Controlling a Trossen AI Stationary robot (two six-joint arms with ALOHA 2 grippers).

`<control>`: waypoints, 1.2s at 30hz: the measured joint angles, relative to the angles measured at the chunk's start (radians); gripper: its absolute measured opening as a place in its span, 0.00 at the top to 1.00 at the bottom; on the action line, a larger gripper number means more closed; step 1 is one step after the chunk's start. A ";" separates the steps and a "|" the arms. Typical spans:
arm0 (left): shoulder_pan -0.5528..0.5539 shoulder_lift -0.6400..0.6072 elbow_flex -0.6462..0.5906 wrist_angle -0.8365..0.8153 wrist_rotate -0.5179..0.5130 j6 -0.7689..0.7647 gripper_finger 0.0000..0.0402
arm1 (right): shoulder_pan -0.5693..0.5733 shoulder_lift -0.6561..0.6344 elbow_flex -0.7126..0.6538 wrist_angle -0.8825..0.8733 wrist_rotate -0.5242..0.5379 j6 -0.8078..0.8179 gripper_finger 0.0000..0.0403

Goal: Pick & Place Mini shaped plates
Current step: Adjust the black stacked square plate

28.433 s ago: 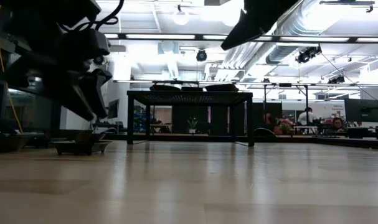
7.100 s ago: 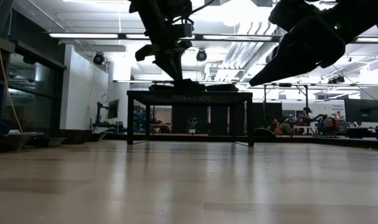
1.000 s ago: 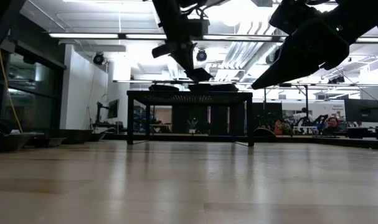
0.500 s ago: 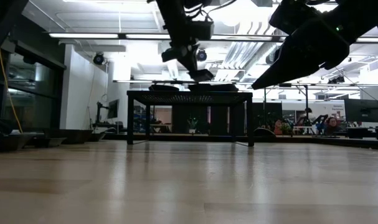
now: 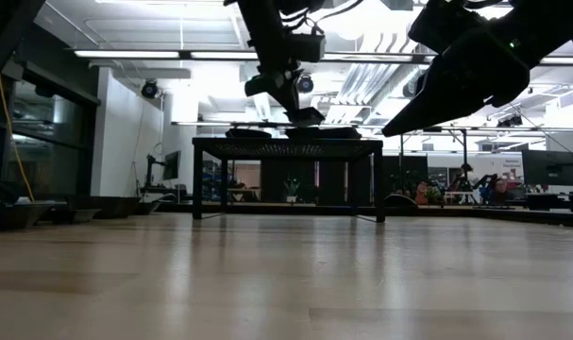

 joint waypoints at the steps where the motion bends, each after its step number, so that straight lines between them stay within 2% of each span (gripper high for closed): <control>1: 0.000 0.000 0.000 0.000 0.000 -0.003 1.00 | 0.000 0.000 0.000 0.000 0.000 0.000 0.66; 11: -0.007 0.000 -0.052 0.012 -0.019 -0.015 1.00 | 0.000 0.000 0.000 0.000 -0.002 0.003 0.66; 24: -0.007 0.000 -0.056 0.028 -0.009 0.011 0.98 | 0.000 0.000 0.000 0.000 -0.001 0.003 0.66; 28: -0.006 0.000 -0.056 0.029 0.009 0.034 0.92 | 0.000 0.000 0.000 0.000 -0.001 0.003 0.66; 36: -0.007 -0.001 -0.053 0.030 0.019 0.044 0.73 | 0.000 0.000 0.000 0.000 -0.001 0.003 0.66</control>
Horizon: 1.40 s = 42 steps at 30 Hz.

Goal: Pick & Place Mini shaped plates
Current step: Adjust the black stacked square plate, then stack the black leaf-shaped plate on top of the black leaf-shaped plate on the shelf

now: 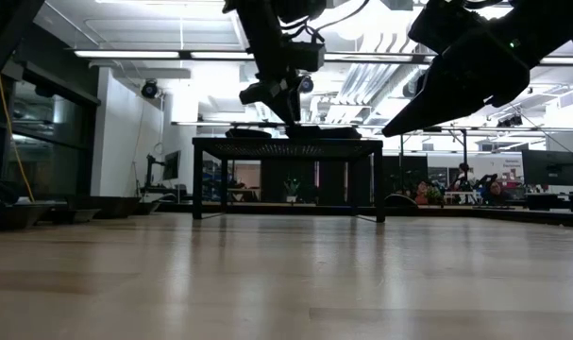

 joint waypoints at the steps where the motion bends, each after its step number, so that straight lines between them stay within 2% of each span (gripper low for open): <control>1: 0.000 -0.001 0.000 0.000 -0.001 0.000 0.71 | 0.000 0.000 0.000 0.000 0.000 0.000 0.66; 4: 0.000 -0.014 0.000 -0.009 -0.013 0.000 0.68 | 0.000 0.000 0.000 0.000 0.011 -0.001 0.66; 13: 0.000 -0.090 0.001 -0.113 -0.029 -0.027 0.67 | 0.000 0.000 0.000 0.005 0.157 0.017 0.66; 16: 0.002 -0.104 -0.002 -0.167 0.017 -0.062 0.67 | 0.000 0.000 0.000 0.043 0.190 -0.015 0.66; 21: -0.005 -0.119 -0.077 -0.134 0.079 -0.103 0.67 | -0.029 0.000 0.000 0.096 0.226 -0.116 0.66; 26: -0.031 -0.138 -0.170 -0.088 0.086 -0.124 0.67 | -0.109 0.000 0.000 0.097 0.152 -0.131 0.66; 32: -0.083 -0.237 -0.301 -0.027 0.037 -0.170 0.67 | -0.192 0.000 0.000 0.169 0.089 -0.229 0.66; 35: -0.120 -0.311 -0.384 0.035 0.032 -0.212 0.67 | -0.228 0.000 0.000 0.224 -0.006 -0.252 0.66; 39: -0.191 -0.431 -0.529 0.082 -0.047 -0.294 0.67 | -0.261 0.000 0.000 0.249 -0.169 -0.240 0.66; 42: -0.245 -0.530 -0.657 0.116 -0.097 -0.380 0.67 | -0.270 0.000 0.000 0.247 -0.219 -0.221 0.66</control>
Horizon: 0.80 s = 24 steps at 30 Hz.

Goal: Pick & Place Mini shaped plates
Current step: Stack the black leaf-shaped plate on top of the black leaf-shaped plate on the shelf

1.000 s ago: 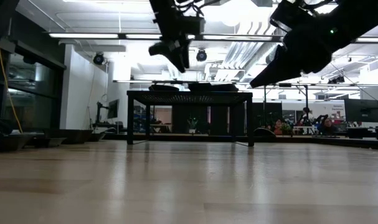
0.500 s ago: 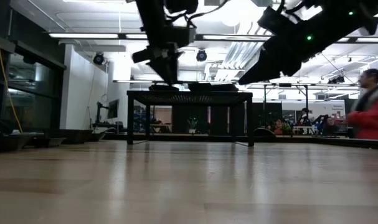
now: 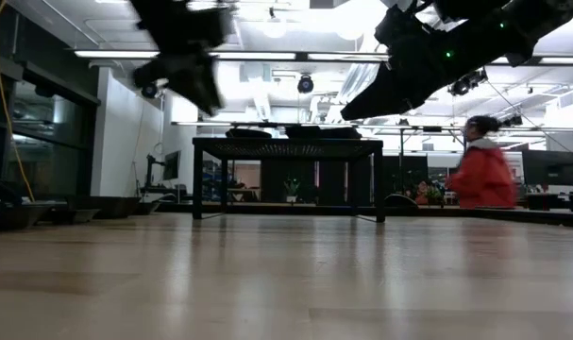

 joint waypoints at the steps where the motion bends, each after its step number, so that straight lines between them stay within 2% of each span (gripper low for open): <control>1: -0.016 -0.035 -0.046 -0.004 -0.009 -0.028 0.67 | 0.000 0.000 0.000 0.000 -0.004 0.006 0.66; 6: -0.083 -0.166 -0.235 -0.011 -0.018 -0.219 0.67 | 0.002 0.000 0.000 -0.016 -0.019 0.024 0.66; 10: -0.131 -0.221 -0.332 -0.021 0.028 -0.365 0.67 | 0.002 0.000 0.000 -0.031 -0.029 0.048 0.66; 19: -0.293 -0.226 -0.390 -0.042 0.192 -0.518 0.67 | 0.002 0.000 0.000 -0.096 -0.036 0.100 0.66; 24: -0.403 -0.226 -0.389 -0.073 0.193 -0.617 0.67 | 0.003 0.000 0.000 -0.127 -0.037 0.123 0.66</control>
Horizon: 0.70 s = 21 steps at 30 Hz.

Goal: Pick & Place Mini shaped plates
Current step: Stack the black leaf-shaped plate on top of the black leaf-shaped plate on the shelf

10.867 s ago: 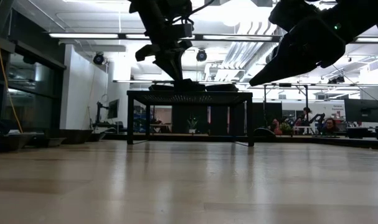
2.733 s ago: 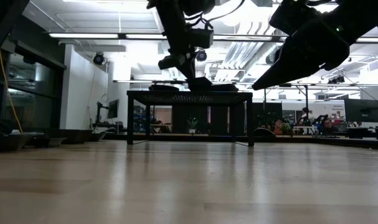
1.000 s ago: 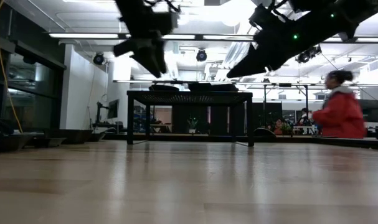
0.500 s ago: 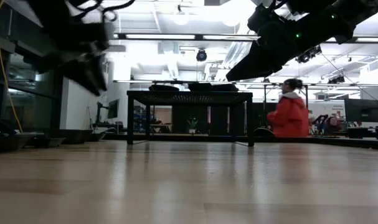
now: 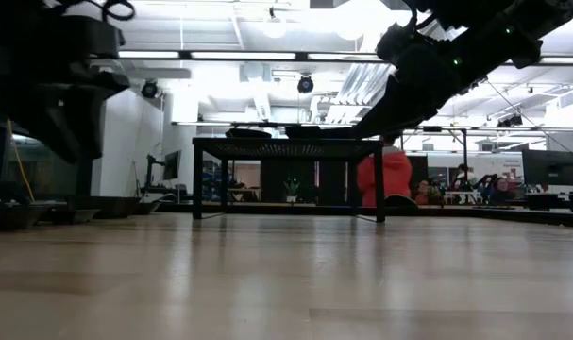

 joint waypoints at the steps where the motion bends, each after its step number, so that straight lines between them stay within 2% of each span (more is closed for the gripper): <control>1: -0.019 0.000 0.000 -0.011 -0.005 -0.030 0.67 | 0.000 0.000 0.000 -0.003 0.000 0.004 0.66; 7: -0.131 0.000 0.000 -0.074 -0.049 -0.260 0.67 | 0.001 0.000 0.000 -0.007 -0.013 0.012 0.66; 11: -0.189 0.001 0.000 -0.099 -0.043 -0.400 0.67 | 0.013 0.000 0.000 -0.007 -0.010 0.012 0.66; 21: -0.268 0.079 0.001 -0.103 0.052 -0.354 0.67 | 0.028 0.000 0.000 -0.010 -0.012 0.016 0.66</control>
